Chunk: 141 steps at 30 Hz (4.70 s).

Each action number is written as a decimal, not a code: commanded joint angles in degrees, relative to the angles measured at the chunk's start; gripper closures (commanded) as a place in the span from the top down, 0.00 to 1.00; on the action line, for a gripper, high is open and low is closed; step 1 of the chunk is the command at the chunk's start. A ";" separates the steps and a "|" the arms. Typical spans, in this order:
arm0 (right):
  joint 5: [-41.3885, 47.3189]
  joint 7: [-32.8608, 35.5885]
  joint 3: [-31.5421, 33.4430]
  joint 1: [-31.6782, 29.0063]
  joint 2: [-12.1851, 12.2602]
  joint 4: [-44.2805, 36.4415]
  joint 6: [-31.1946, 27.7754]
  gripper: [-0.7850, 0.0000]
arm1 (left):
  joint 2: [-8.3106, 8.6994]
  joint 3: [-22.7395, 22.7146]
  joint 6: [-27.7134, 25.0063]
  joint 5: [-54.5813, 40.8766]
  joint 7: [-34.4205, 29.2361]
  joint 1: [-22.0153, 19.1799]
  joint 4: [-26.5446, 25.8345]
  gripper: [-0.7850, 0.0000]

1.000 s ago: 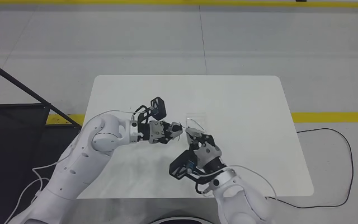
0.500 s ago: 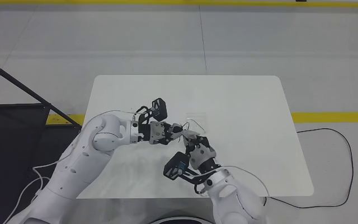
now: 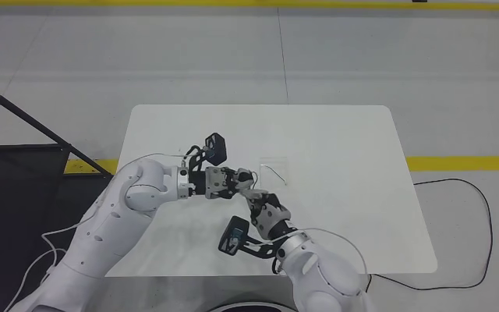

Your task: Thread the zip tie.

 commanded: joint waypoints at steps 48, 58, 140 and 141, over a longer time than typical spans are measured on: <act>26.89 -7.88 11.93 -3.85 1.05 -2.23 -4.81 1.00 | 0.56 -5.06 -2.80 6.32 14.68 4.80 -2.67 0.00; 38.26 -5.67 16.72 -4.06 1.14 -0.17 -4.82 1.00 | 0.60 -7.53 -2.76 10.19 20.74 7.72 -4.15 0.00; 75.82 6.82 17.24 16.20 5.31 21.79 -29.96 0.00 | 4.06 -10.24 -6.90 -18.81 3.16 9.35 -3.31 1.00; 76.58 7.14 17.09 16.53 5.47 22.14 -31.09 0.00 | 4.30 -9.59 -6.90 -21.38 0.93 9.01 -3.42 1.00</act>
